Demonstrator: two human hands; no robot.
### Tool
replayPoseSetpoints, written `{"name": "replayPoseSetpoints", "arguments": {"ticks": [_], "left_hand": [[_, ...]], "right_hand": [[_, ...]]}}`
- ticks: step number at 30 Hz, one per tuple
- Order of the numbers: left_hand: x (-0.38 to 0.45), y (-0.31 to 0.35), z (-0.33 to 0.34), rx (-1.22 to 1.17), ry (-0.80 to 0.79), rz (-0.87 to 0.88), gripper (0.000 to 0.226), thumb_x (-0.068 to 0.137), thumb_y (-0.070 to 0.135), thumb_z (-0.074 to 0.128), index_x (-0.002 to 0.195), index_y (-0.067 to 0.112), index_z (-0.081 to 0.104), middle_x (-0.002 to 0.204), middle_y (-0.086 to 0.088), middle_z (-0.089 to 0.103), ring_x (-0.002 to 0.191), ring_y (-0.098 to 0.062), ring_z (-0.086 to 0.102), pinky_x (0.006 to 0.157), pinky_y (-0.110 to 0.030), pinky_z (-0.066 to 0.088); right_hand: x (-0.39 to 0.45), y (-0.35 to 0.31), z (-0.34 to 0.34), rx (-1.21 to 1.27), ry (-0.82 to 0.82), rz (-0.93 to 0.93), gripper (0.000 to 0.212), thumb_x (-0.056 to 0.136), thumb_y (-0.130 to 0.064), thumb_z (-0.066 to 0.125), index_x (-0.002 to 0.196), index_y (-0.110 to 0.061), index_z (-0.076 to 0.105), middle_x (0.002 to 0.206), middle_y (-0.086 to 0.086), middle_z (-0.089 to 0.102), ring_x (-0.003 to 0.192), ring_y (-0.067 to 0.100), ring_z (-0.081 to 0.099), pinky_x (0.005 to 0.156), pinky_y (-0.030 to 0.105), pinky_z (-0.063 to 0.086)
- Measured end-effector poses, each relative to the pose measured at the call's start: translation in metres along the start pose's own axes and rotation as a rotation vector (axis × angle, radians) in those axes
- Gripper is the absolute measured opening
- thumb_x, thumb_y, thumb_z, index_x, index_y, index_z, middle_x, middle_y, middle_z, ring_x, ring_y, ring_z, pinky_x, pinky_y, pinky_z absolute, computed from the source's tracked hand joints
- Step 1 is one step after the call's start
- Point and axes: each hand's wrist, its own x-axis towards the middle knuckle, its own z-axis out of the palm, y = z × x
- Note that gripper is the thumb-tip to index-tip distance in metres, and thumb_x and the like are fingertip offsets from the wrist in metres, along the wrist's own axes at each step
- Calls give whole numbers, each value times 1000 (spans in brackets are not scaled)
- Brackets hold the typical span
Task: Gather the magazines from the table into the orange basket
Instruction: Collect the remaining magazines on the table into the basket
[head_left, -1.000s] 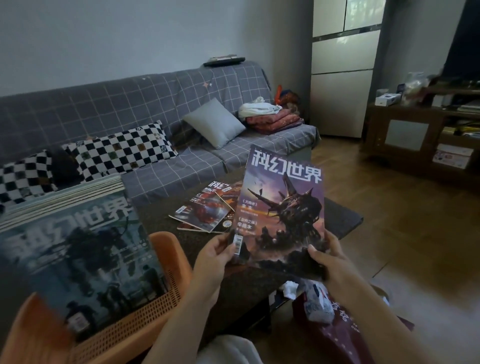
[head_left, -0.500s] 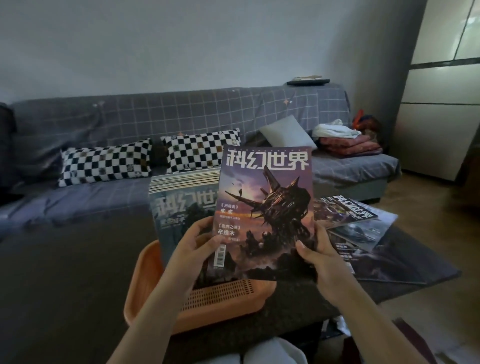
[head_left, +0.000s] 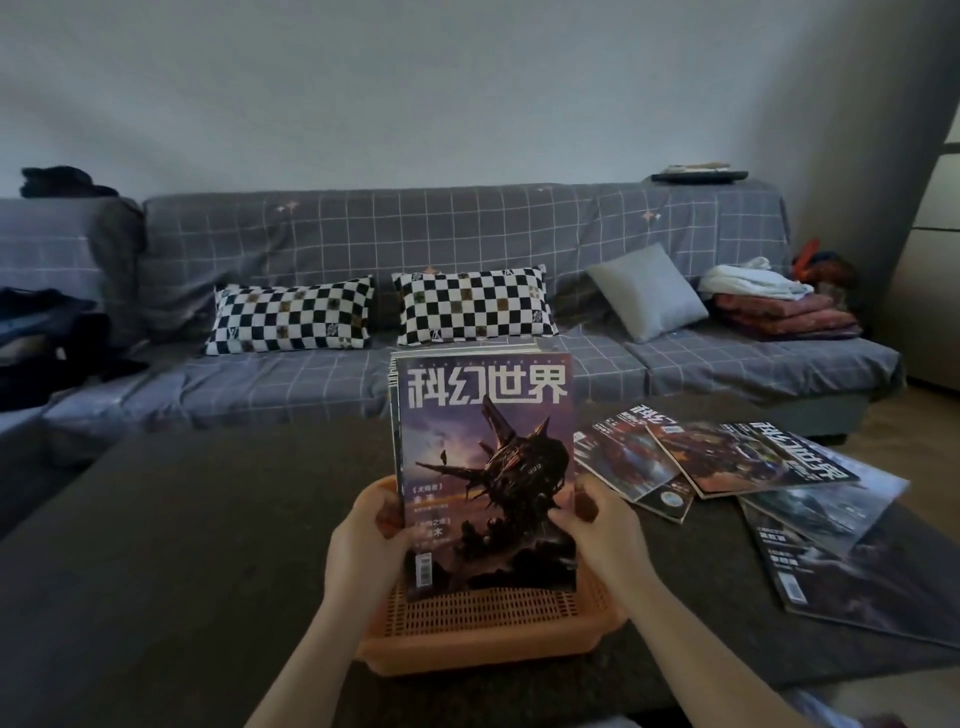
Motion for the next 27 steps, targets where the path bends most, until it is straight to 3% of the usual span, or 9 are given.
{"name": "replayPoseSetpoints", "arguments": {"ticks": [4, 7, 11, 15, 19, 21, 24, 27], "left_hand": [[1, -6, 4, 181, 45, 15, 21, 80, 21, 74, 87, 31, 57, 80, 11, 67, 72, -4, 64, 59, -22, 50], [4, -8, 5, 218, 68, -5, 27, 82, 19, 72, 74, 34, 51, 72, 13, 61, 66, 1, 59, 54, -17, 44], [6, -10, 7, 222, 85, 23, 28, 83, 17, 71, 73, 34, 51, 67, 17, 56, 64, 4, 56, 54, -13, 41], [6, -10, 9, 209, 76, 25, 29, 83, 15, 71, 75, 34, 51, 69, 20, 54, 73, -1, 60, 72, -27, 55], [8, -12, 11, 224, 82, -11, 28, 83, 19, 71, 78, 33, 48, 72, 15, 57, 64, 6, 54, 55, -13, 42], [9, -14, 12, 233, 84, -28, 22, 83, 22, 71, 85, 29, 50, 73, 14, 57, 63, 5, 54, 52, -12, 38], [9, -16, 13, 225, 84, -11, 12, 86, 24, 68, 96, 24, 60, 69, 18, 54, 62, 5, 57, 53, -12, 43], [9, -16, 16, 231, 37, 43, 9, 93, 25, 59, 99, 28, 65, 72, 18, 62, 64, 5, 62, 59, -13, 51]], "right_hand": [[2, 5, 15, -191, 80, -82, 47, 81, -23, 70, 124, -29, 54, 81, -24, 54, 80, -5, 50, 72, 12, 38], [6, 8, 20, -214, 104, -128, 41, 81, -20, 69, 120, -26, 57, 72, -28, 51, 71, -11, 50, 65, 4, 35], [12, 8, 24, -208, 118, -142, 37, 81, -16, 69, 116, -23, 58, 73, -27, 53, 77, -5, 58, 65, 2, 34], [15, 14, 27, -205, 146, -155, 31, 81, -14, 70, 109, -22, 59, 69, -27, 53, 70, -9, 52, 63, 4, 35], [18, 15, 31, -189, 151, -151, 33, 81, -17, 70, 109, -24, 55, 68, -23, 55, 68, -10, 54, 62, 6, 37], [18, 17, 32, -170, 156, -137, 36, 80, -18, 71, 111, -24, 53, 73, -20, 58, 70, -10, 55, 61, 7, 39], [18, 19, 33, -150, 161, -116, 42, 82, -21, 69, 120, -24, 53, 97, -12, 65, 89, 2, 63, 76, 16, 48], [19, 20, 34, -152, 67, -119, 51, 84, -25, 66, 131, -26, 46, 116, -10, 62, 105, 7, 60, 90, 24, 48]]}}
